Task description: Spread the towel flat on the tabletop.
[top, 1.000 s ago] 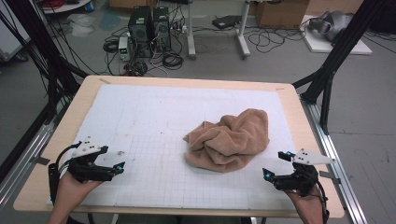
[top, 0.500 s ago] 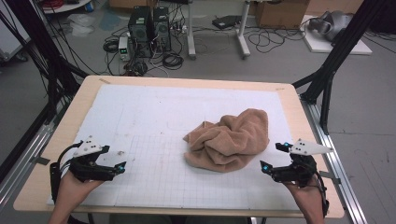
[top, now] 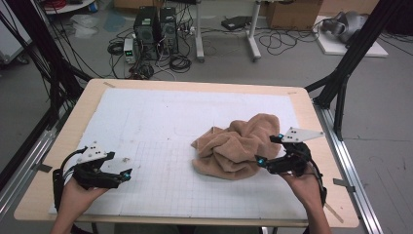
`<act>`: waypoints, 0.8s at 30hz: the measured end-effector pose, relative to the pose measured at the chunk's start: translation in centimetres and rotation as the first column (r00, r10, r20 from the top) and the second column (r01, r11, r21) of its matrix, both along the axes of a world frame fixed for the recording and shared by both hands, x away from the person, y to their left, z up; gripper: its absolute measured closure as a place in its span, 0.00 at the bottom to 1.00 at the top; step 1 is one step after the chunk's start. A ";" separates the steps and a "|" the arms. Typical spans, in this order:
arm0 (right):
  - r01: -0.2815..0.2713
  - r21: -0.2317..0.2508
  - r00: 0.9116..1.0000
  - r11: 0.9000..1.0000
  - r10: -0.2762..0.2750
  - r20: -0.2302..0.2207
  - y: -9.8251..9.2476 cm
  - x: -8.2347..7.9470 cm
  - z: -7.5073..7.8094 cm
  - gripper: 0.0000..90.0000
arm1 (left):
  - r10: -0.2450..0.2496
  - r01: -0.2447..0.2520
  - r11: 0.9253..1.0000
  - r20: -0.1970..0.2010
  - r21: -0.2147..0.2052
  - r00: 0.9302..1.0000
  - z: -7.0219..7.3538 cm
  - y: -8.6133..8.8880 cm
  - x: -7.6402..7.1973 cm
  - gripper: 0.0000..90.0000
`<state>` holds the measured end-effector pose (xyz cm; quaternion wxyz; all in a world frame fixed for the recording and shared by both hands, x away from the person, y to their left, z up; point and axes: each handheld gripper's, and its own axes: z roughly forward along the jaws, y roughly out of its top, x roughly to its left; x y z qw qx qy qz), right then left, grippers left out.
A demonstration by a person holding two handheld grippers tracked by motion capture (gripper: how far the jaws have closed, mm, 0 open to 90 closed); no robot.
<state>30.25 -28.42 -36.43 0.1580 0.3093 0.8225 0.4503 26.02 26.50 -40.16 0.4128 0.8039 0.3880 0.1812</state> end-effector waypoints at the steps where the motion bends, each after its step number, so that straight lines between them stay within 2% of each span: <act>1: -0.013 -0.013 1.000 1.000 0.013 -0.017 0.7 0.6 -0.3 0.10 | 0.003 -0.003 1.000 -0.001 -0.005 1.000 0.0 0.0 0.0 0.13; 5: -0.020 -0.029 0.999 0.999 0.019 -0.046 1.6 1.5 -1.0 0.10 | 0.003 -0.003 1.000 -0.004 -0.004 1.000 -0.2 0.1 0.0 0.13; 6: -0.024 -0.039 0.998 0.999 0.022 -0.053 1.9 1.8 -1.2 0.12 | 0.002 -0.002 1.000 -0.006 -0.005 1.000 -0.3 0.0 0.0 0.13; 7: -0.033 -0.050 0.997 0.998 0.029 -0.069 2.4 2.2 -1.7 0.18 | 0.001 -0.001 1.000 -0.008 -0.005 1.000 -0.3 0.0 0.0 0.13; 9: -0.039 -0.058 0.997 0.998 0.034 -0.073 2.7 2.4 -2.0 0.20 | -0.005 0.005 1.000 -0.010 -0.002 1.000 -0.5 -0.1 0.1 0.13; 12: -0.047 -0.087 0.995 0.995 0.040 -0.087 3.5 3.0 -2.9 0.34 | -0.008 0.008 1.000 -0.014 -0.004 1.000 -0.7 -0.4 0.1 0.13; 13: -0.047 -0.087 0.995 0.995 0.040 -0.087 3.5 3.0 -2.9 0.34 | -0.008 0.008 1.000 -0.016 -0.002 1.000 -0.8 -0.4 0.1 0.13; 18: -0.047 -0.092 0.994 0.995 0.038 -0.103 3.7 3.4 -3.4 0.61 | -0.009 0.009 1.000 -0.020 -0.004 1.000 -1.0 -0.6 0.2 0.13; 19: -0.055 -0.093 0.993 0.994 0.045 -0.108 3.7 3.5 -3.4 0.70 | -0.007 0.007 1.000 -0.020 -0.009 1.000 -1.1 -0.6 0.2 0.13; 24: -0.062 -0.086 0.992 0.994 0.052 -0.117 3.7 3.7 -3.3 0.78 | -0.011 0.011 1.000 -0.025 -0.011 1.000 -1.3 -0.8 0.2 0.13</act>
